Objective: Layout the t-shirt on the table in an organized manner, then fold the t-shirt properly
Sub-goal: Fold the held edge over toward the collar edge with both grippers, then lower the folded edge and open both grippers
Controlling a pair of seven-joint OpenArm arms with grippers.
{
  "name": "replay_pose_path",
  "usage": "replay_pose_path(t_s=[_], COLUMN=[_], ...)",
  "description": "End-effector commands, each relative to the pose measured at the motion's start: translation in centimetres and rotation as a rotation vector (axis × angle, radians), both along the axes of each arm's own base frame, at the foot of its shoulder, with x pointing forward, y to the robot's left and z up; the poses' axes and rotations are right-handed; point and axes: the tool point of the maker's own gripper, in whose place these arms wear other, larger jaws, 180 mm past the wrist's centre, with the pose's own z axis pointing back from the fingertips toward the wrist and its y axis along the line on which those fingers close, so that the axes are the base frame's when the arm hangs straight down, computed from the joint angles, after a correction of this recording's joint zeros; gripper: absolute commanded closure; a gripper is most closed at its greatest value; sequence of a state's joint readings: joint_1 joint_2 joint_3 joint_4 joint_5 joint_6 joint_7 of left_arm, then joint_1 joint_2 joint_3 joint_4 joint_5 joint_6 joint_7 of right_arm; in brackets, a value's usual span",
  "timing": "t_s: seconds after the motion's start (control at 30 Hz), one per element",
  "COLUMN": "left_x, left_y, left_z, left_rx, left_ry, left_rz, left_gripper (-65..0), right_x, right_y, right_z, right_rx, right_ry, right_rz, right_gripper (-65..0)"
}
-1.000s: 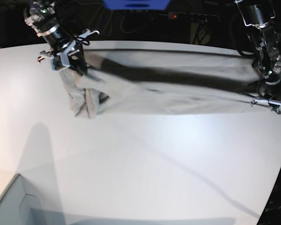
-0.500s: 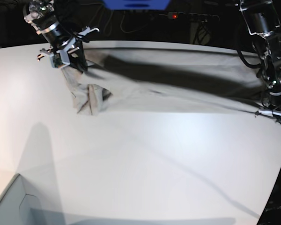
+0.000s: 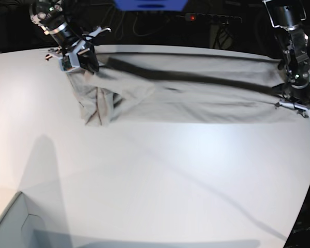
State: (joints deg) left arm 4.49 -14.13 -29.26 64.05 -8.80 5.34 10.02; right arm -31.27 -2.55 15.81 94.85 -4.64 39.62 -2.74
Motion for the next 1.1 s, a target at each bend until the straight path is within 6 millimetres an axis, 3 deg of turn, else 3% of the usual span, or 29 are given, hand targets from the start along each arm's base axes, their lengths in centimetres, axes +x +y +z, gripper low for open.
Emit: replay_pose_path(t_s=[0.0,0.23,0.37,0.57,0.77,0.9,1.07], left_x=[0.2,-0.9,-2.2,-2.2,-2.0,-1.9,-2.6], left_y=[1.1,1.1,1.1,1.0,1.7,2.0,2.6], left_z=[1.2,-0.6,-1.1,0.2,3.5,3.8,2.1], left_rx=[0.041,0.018,0.022,0.046,0.095,0.1,0.082], left_ry=[-0.024,0.026,0.051,0.026,-0.048,-0.052,-0.007], left_rz=[0.003,0.016,0.014,-0.004,0.0,0.006,0.023], left_gripper=[-0.5,-3.0,-16.3,-32.8,-38.6,-39.3,-39.3], right_x=[0.3,0.4,0.4,0.5,0.5,0.8,1.6], right_y=[-0.1,-0.1,-0.1,-0.1,-0.3,-0.4,-1.1], right_z=[0.9,0.9,0.9,0.9,1.1,1.7,3.5], right_rx=[0.013,0.013,0.012,0.009,0.005,0.002,-0.024], right_ry=[-0.036,-0.037,-0.037,-0.037,-0.044,-0.063,-0.112], right_rz=[0.0,0.0,0.001,0.003,0.0,-0.002,-0.015], right_gripper=[0.0,0.0,0.0,-0.5,-17.2,-24.7,-27.0])
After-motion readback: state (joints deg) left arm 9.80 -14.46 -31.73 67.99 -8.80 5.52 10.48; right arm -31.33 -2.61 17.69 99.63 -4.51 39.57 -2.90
